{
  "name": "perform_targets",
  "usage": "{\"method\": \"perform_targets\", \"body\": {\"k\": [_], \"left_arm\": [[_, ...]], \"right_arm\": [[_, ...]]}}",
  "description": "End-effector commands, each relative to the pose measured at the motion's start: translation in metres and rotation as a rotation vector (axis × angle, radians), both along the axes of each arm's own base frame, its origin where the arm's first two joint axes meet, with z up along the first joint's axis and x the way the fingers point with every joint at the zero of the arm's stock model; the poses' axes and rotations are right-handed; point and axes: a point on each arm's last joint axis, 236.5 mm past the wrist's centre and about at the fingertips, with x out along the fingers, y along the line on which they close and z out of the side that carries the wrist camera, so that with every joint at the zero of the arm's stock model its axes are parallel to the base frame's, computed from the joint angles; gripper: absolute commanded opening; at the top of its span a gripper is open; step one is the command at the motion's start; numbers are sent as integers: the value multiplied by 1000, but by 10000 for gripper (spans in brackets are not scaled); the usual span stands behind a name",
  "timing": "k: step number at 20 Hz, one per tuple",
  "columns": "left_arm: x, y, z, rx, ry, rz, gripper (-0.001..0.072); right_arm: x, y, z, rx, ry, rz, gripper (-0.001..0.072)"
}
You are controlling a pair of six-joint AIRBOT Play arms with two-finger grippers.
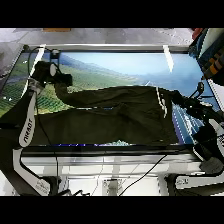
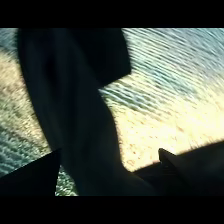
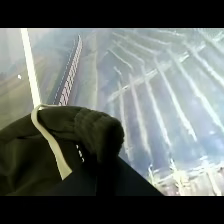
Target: Fold the clothes and pants, and hang the long-sleeved shirts on hangers.
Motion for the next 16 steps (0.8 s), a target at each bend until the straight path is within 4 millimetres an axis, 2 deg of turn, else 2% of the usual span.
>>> {"method": "perform_targets", "body": {"k": [1, 3, 4, 6, 10, 11, 12, 14, 15, 16], "left_arm": [[5, 54, -10, -177, -40, 294, 687], [22, 47, -15, -311, -87, 278, 670], [34, 43, -14, -343, -132, 256, 615], [56, 38, -17, -346, -217, 236, 600], [67, 19, -59, -280, -197, 132, 599], [72, 14, -64, -270, -208, 111, 555], [75, 8, -67, -263, -221, 94, 482], [81, 7, -70, -218, -242, 66, 272], [81, 8, -72, -191, -241, 53, 110], [81, 11, -69, -174, -245, 48, 20]], "right_arm": [[-4, 1, -5, -50, 18, 41, 33], [-6, 1, -8, -70, 26, 58, 33], [-7, 1, -9, -80, 30, 66, 33], [-9, 1, -11, -94, 36, 75, 33], [-11, 0, -13, -116, 44, 91, 33], [-11, 0, -14, -119, 45, 93, 33], [-11, 0, -14, -123, 47, 96, 33], [-12, 0, -15, -125, 48, 98, 33], [-12, 0, -15, -124, 48, 98, 33], [-12, 0, -15, -124, 48, 98, 33]]}}
